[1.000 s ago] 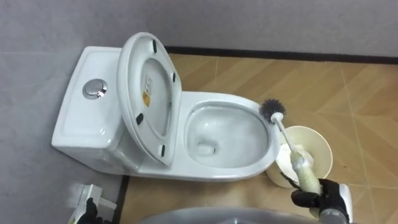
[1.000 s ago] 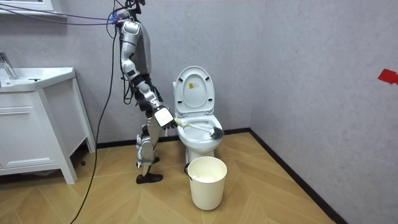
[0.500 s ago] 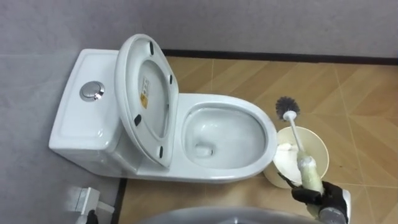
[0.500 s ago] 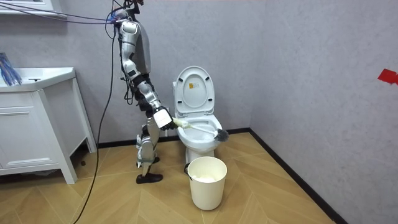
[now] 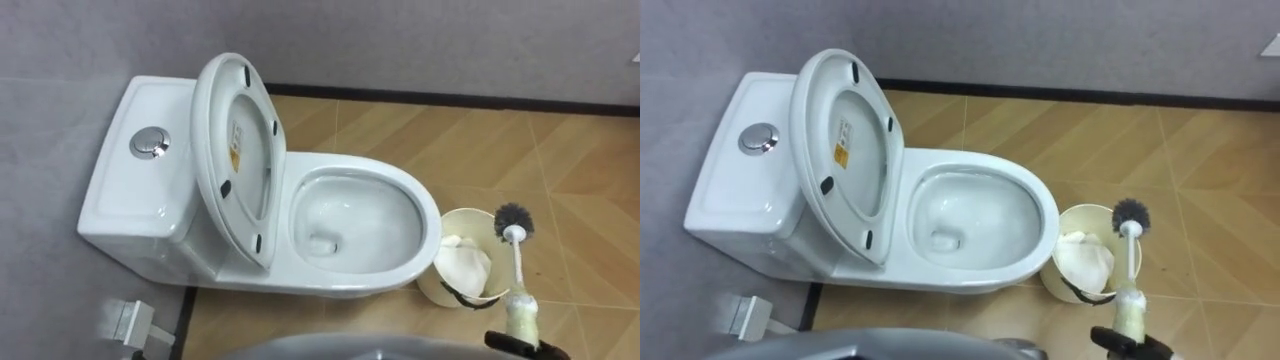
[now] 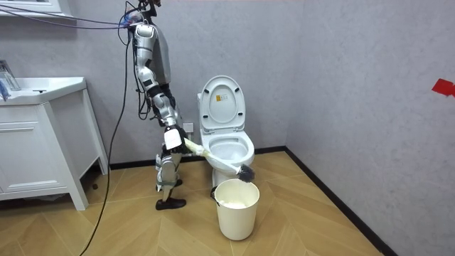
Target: Brush toilet
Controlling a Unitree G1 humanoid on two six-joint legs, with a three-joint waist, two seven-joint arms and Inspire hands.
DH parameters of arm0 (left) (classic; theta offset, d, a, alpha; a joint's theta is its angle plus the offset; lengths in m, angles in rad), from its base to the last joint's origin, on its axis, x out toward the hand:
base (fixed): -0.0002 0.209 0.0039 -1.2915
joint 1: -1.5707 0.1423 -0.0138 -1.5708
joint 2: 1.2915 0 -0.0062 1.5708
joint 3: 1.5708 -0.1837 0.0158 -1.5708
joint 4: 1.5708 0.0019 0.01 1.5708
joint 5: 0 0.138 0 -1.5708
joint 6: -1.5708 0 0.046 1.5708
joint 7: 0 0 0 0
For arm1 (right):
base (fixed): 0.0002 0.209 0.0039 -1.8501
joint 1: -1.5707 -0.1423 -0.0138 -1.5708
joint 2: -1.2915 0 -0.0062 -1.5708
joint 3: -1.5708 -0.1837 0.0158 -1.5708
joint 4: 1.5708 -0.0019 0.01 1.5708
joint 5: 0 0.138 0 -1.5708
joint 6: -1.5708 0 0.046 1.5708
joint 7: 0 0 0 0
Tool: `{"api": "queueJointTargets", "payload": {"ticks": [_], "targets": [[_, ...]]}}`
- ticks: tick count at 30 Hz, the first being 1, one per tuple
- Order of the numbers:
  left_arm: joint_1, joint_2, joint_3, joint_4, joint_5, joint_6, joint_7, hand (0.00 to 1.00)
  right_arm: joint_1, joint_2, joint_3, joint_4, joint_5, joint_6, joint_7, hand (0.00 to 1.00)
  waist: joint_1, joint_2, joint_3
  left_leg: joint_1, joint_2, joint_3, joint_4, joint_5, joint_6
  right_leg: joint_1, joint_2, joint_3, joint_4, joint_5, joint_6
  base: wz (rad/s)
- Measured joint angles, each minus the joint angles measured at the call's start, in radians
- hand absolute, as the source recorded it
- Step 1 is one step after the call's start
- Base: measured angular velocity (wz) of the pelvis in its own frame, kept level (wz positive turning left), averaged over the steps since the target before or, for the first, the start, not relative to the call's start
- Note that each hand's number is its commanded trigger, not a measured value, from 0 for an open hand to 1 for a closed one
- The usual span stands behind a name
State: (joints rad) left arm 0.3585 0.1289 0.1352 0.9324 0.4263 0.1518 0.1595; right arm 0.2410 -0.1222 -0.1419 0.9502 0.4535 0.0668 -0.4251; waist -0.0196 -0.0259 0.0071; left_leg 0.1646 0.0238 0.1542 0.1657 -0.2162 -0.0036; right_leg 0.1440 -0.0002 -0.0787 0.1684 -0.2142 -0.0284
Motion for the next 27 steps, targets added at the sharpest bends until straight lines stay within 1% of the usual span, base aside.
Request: {"api": "queueJointTargets", "payload": {"ticks": [3, 5, 9, 15, 25, 27], "targets": [[0.004, 0.000, 0.027, 0.009, 0.001, 0.000, -0.016, 0.00, -0.018, 0.000, -0.021, 0.030, 0.033, 0.000, 0.016, 0.00, -0.002, 0.002, 0.0004, 0.012, 0.000, -0.002, 0.001, -0.005, -0.001, 0.014, 0.000, 0.000, -0.005, -0.001, 0.001, -0.01], [0.004, -0.001, 0.038, 0.018, 0.001, 0.000, -0.017, 0.00, -0.038, -0.001, -0.038, 0.052, 0.039, -0.002, 0.037, 0.00, -0.002, 0.008, -0.0001, 0.014, 0.000, -0.003, 0.001, -0.006, -0.001, 0.015, 0.001, 0.001, -0.006, -0.001, 0.001, 0.00], [0.006, -0.002, 0.057, 0.024, 0.001, 0.003, -0.018, 0.00, -0.044, -0.002, -0.038, 0.070, 0.038, -0.001, 0.065, 0.00, 0.000, 0.015, -0.0022, 0.015, 0.000, -0.004, -0.001, -0.006, -0.001, 0.016, 0.002, 0.000, -0.009, -0.001, 0.001, 0.00], [0.006, -0.002, 0.059, 0.027, 0.006, 0.023, -0.017, 0.00, -0.044, -0.003, -0.038, 0.099, 0.029, 0.000, 0.084, 0.00, 0.000, 0.019, -0.0034, 0.015, 0.000, -0.005, -0.001, -0.006, -0.001, 0.017, 0.002, 0.000, -0.011, -0.001, 0.001, 0.00], [-0.008, -0.002, 0.061, 0.048, 0.005, 0.025, -0.019, 0.00, -0.045, -0.009, -0.037, 0.134, -0.067, 0.002, 0.141, 0.00, 0.001, 0.018, -0.0043, 0.022, 0.000, 0.000, -0.001, -0.006, -0.001, 0.024, 0.000, -0.003, -0.009, -0.001, 0.001, -0.01], [-0.015, -0.002, 0.061, 0.068, 0.005, 0.031, -0.023, 0.00, -0.045, -0.009, -0.037, 0.137, -0.067, 0.013, 0.150, 0.00, 0.001, 0.020, -0.0042, 0.023, 0.000, 0.000, -0.001, -0.006, -0.001, 0.024, 0.000, -0.003, -0.009, -0.001, 0.001, 0.00]]}}
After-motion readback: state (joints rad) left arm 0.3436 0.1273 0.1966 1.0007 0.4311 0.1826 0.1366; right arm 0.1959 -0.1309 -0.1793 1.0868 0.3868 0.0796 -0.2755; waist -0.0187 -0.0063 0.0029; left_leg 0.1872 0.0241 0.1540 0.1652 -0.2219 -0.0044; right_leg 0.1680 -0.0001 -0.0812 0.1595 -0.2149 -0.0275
